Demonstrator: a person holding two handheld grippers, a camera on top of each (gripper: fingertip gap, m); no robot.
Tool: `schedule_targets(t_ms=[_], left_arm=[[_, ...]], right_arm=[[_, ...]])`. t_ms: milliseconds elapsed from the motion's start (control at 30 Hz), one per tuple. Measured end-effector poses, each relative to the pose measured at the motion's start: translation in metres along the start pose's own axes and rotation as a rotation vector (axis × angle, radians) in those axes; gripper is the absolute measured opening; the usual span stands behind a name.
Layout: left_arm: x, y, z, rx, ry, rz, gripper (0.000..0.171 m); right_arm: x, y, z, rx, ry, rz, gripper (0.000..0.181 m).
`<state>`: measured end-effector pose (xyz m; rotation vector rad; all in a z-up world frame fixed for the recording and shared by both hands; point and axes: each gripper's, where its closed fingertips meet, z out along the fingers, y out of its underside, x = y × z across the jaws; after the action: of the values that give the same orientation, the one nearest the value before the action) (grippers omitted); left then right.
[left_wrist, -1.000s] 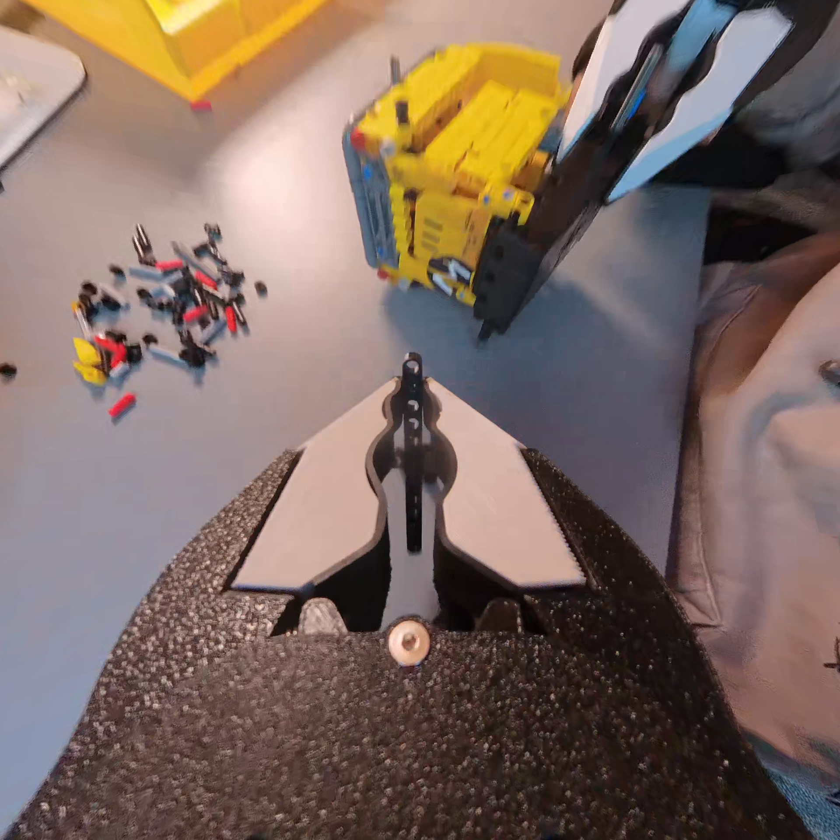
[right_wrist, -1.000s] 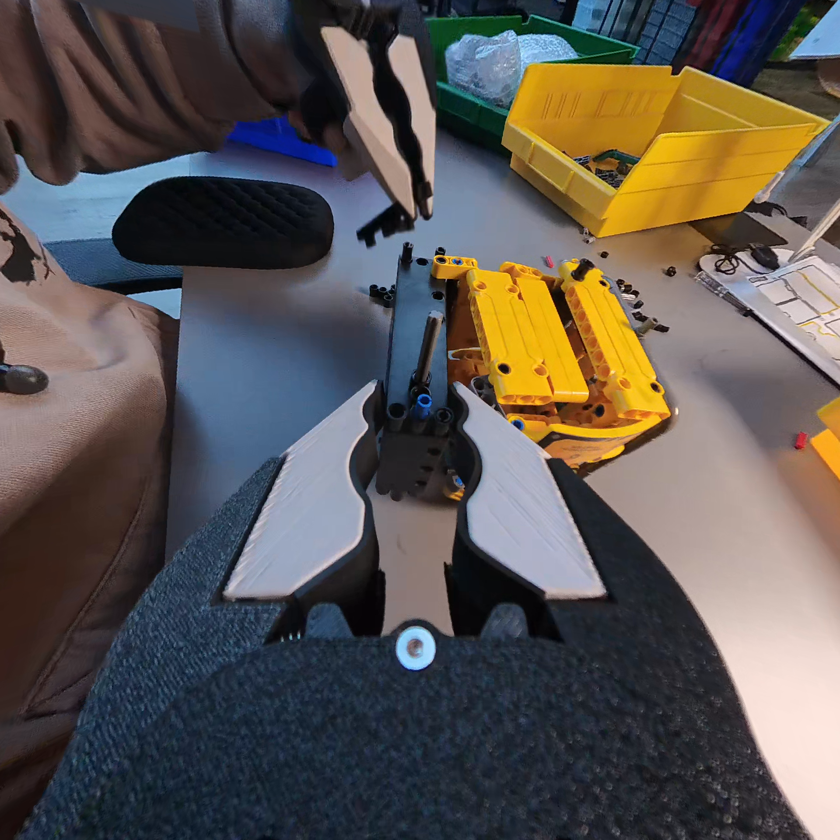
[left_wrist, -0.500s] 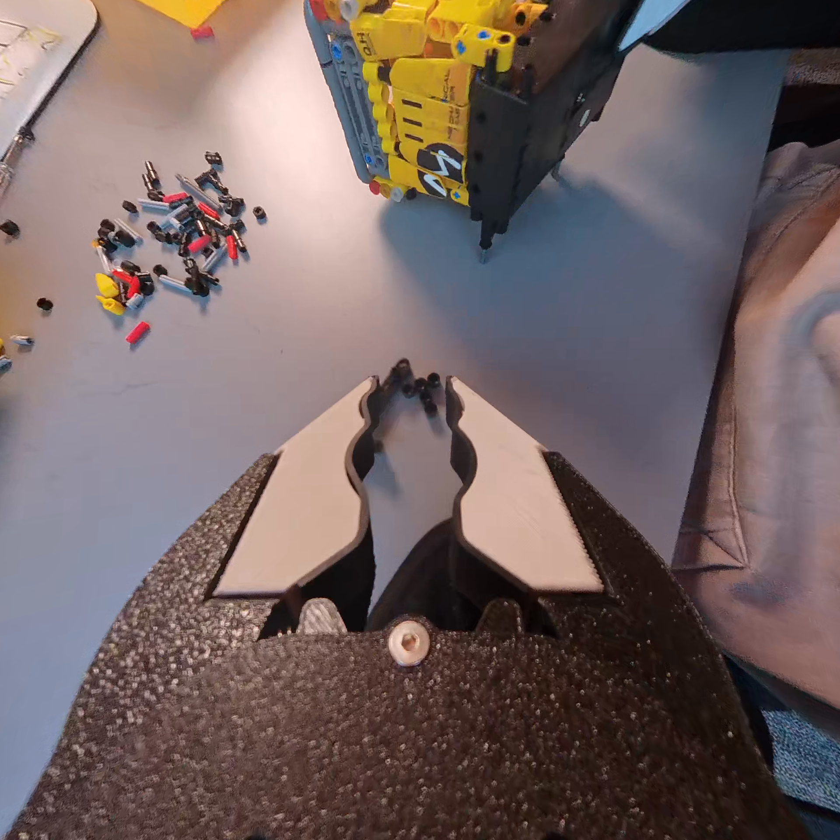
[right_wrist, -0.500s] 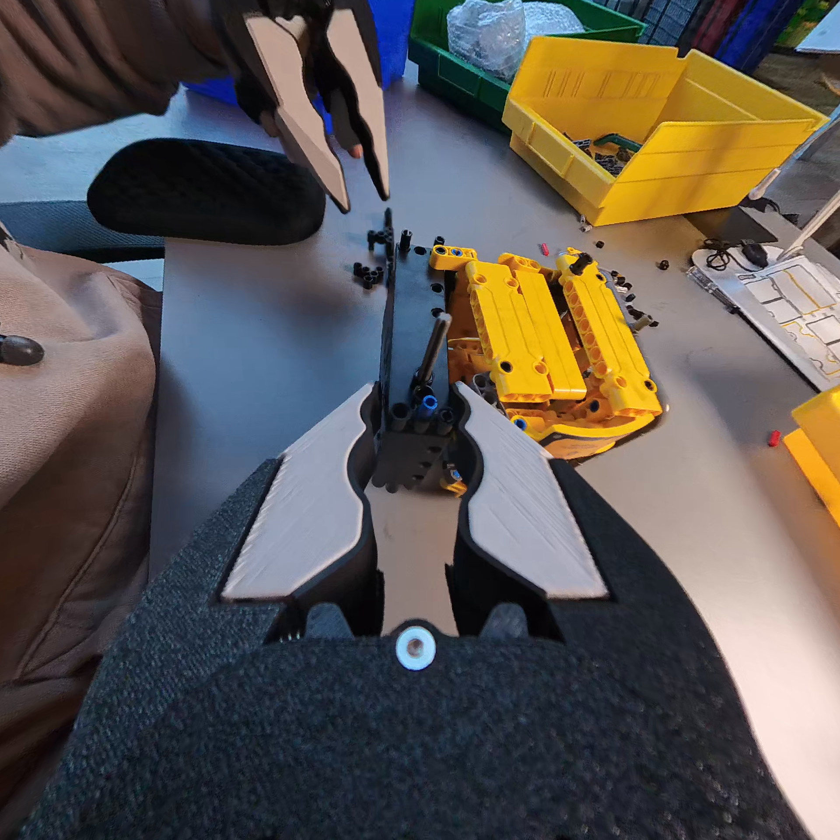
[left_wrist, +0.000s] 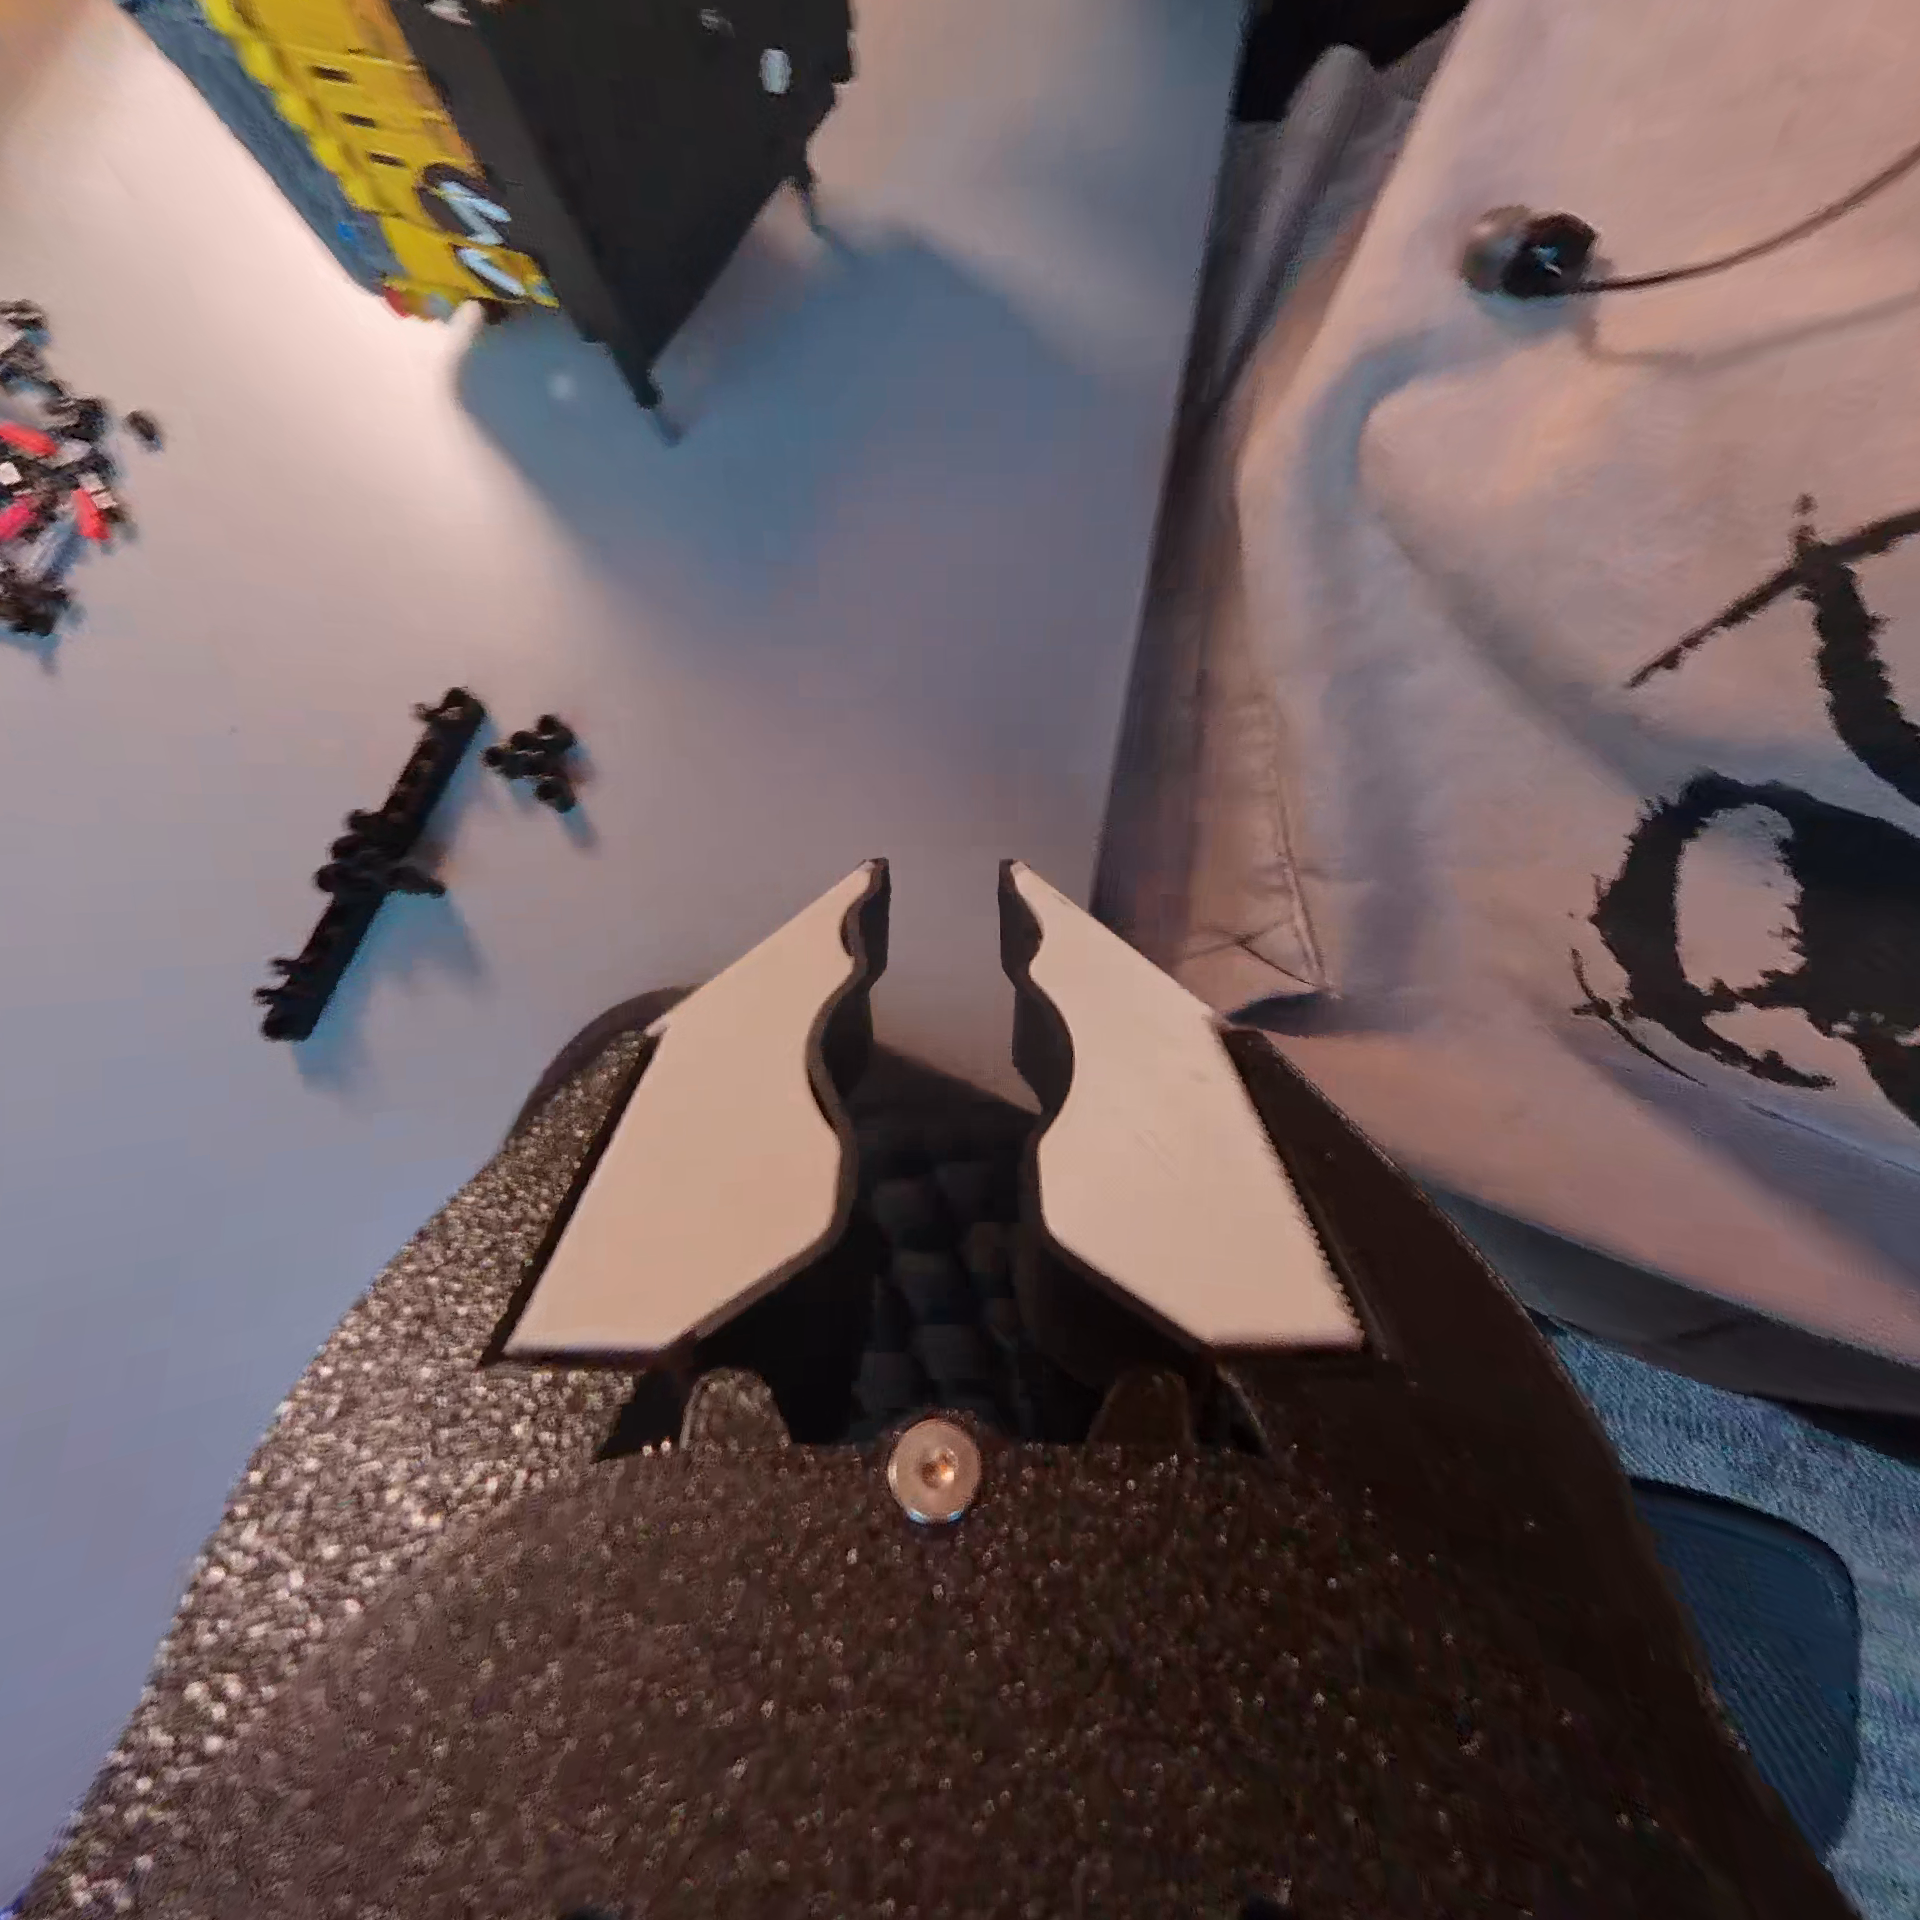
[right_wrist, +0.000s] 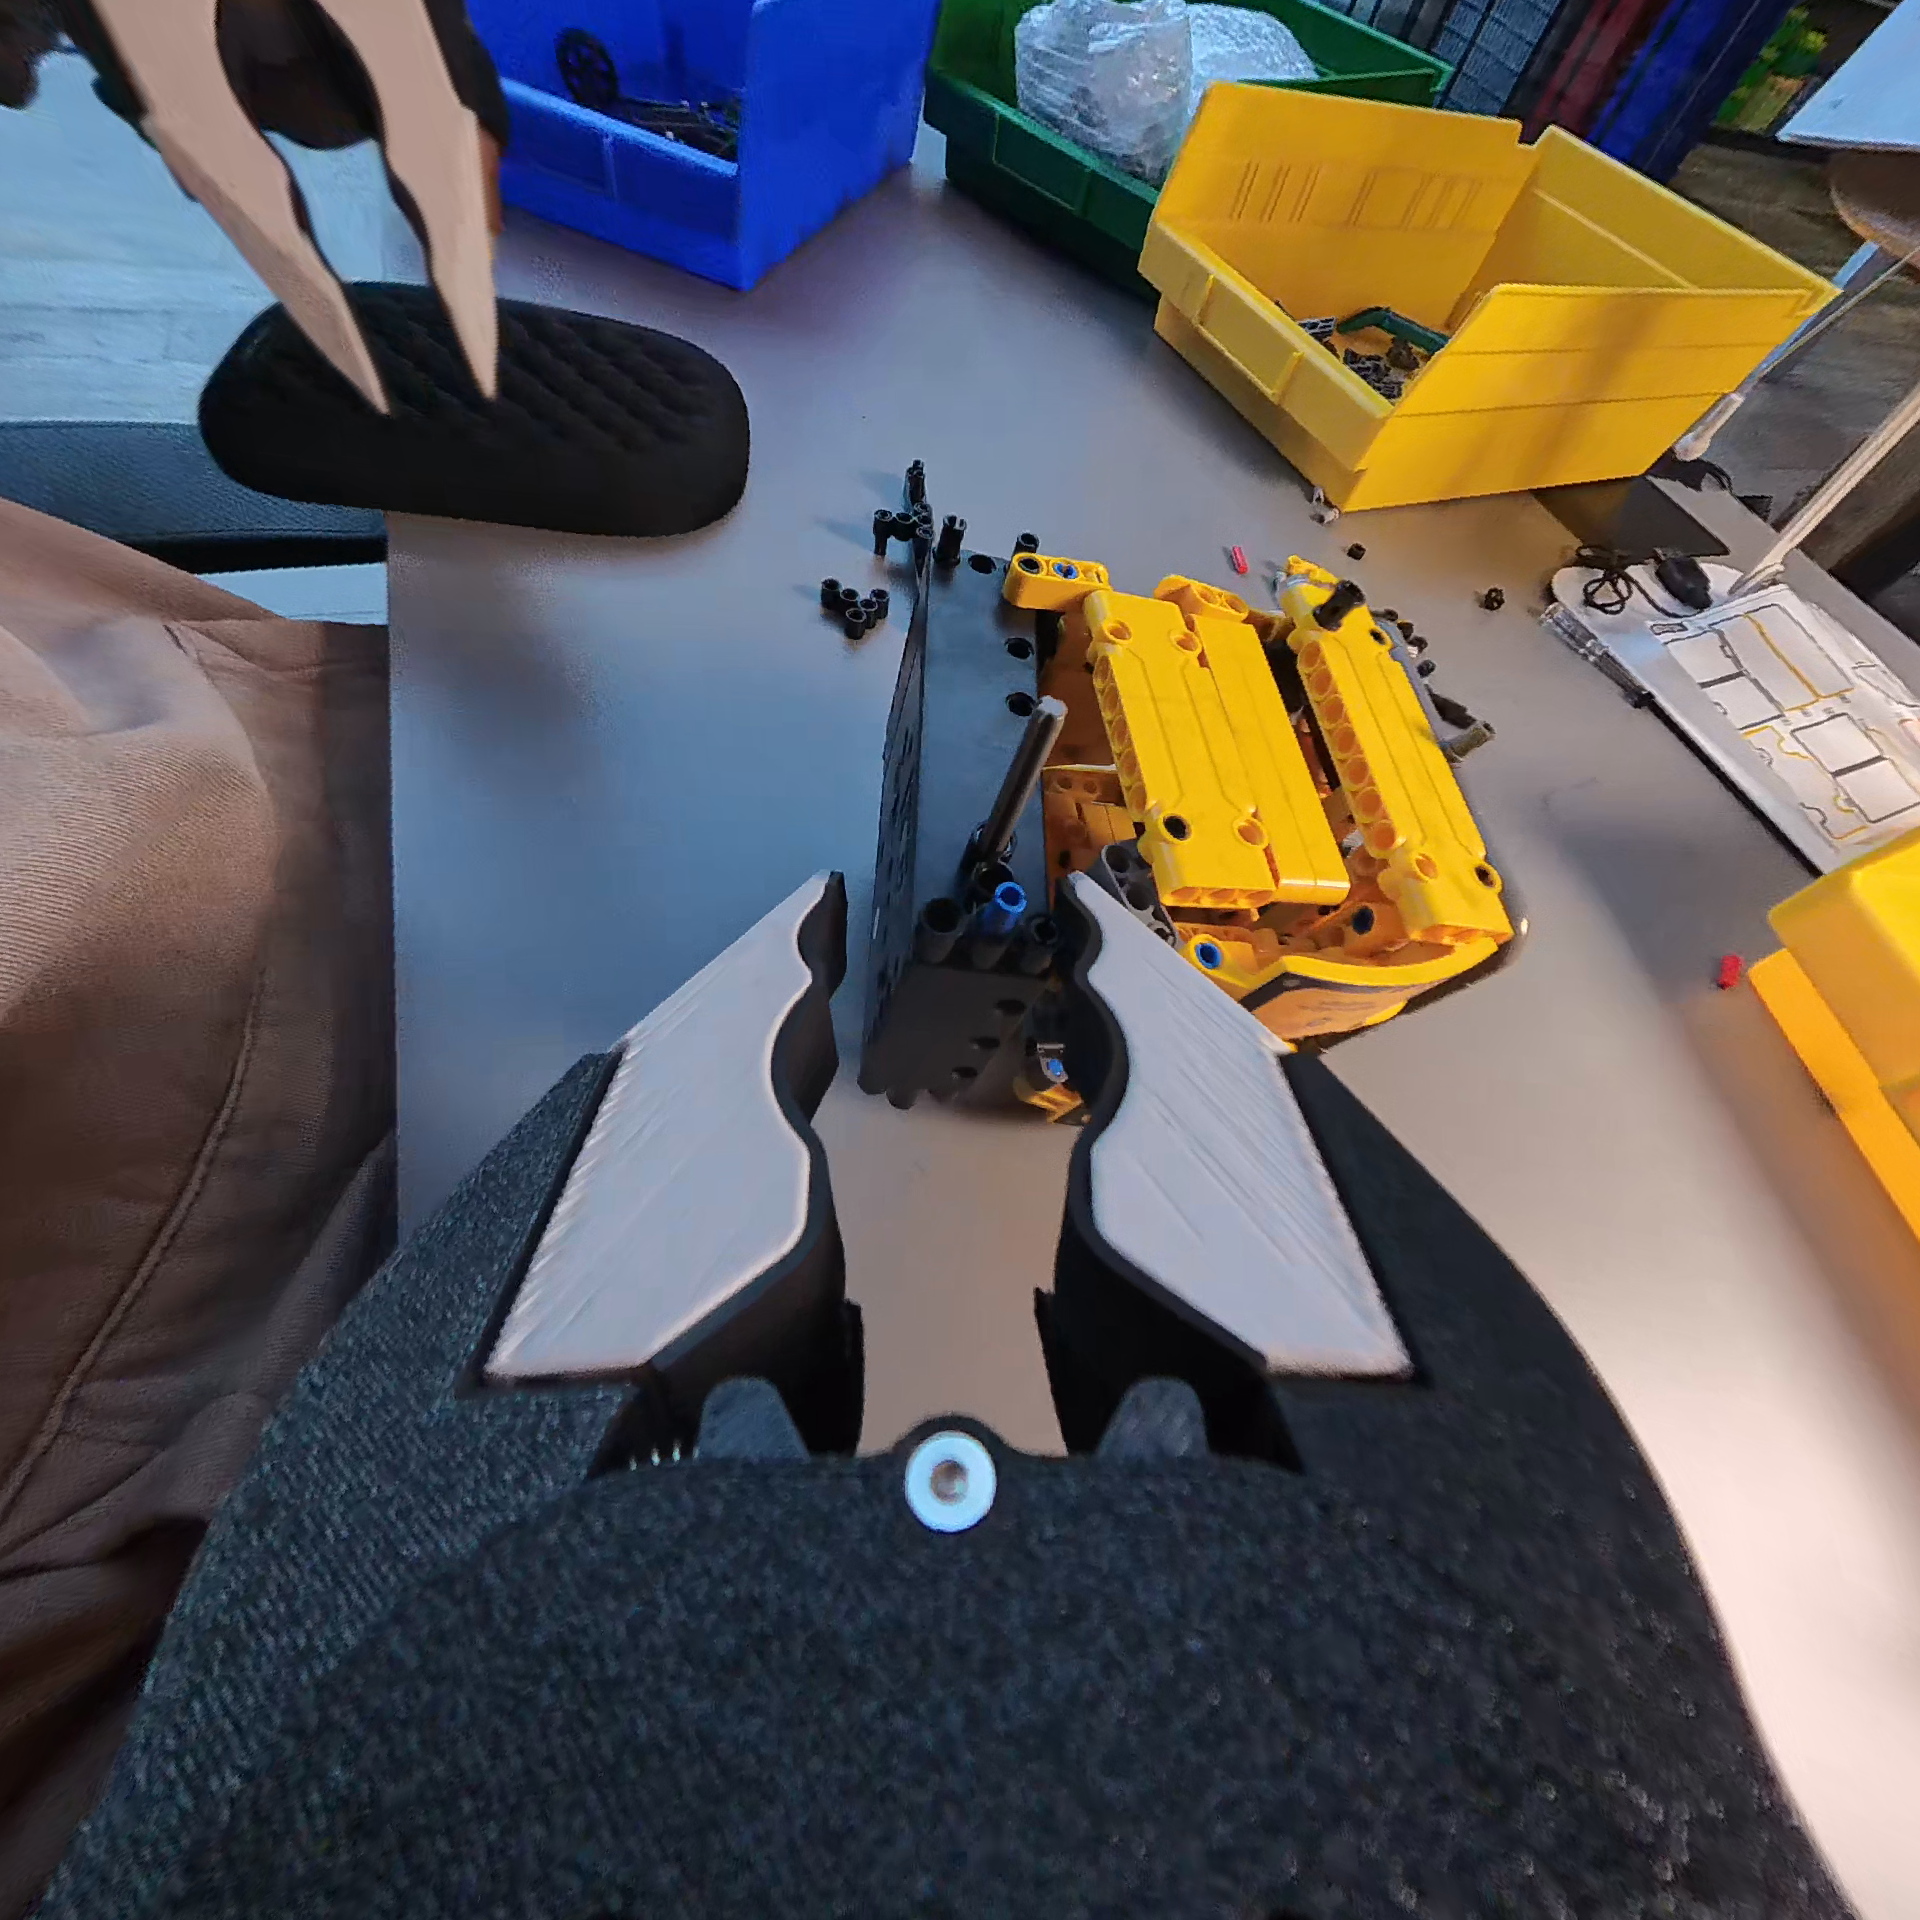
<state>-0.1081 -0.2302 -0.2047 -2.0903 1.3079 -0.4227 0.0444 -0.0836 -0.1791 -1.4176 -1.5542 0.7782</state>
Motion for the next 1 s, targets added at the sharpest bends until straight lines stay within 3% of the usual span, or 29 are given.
schedule_targets(t_ms=[167, 433, 767, 1000], left_arm=[[0.043, 0.018, 0.014, -0.116, 0.095, 0.03, 0.016], [0.059, 0.041, 0.034, -0.219, 0.034, -0.06, 0.011], [0.081, 0.046, 0.027, -0.075, -0.009, -0.383, 0.012], [0.077, 0.071, -0.014, 0.058, -0.039, -0.567, 0.012]], right_arm=[[-0.01, 0.005, -0.018, 0.008, 0.035, 0.0, 0.038], [-0.028, 0.008, -0.046, 0.041, 0.094, 0.018, 0.037], [-0.048, 0.006, -0.05, 0.045, 0.093, 0.026, 0.037], [-0.059, -0.001, -0.041, 0.041, 0.059, 0.015, 0.037]])
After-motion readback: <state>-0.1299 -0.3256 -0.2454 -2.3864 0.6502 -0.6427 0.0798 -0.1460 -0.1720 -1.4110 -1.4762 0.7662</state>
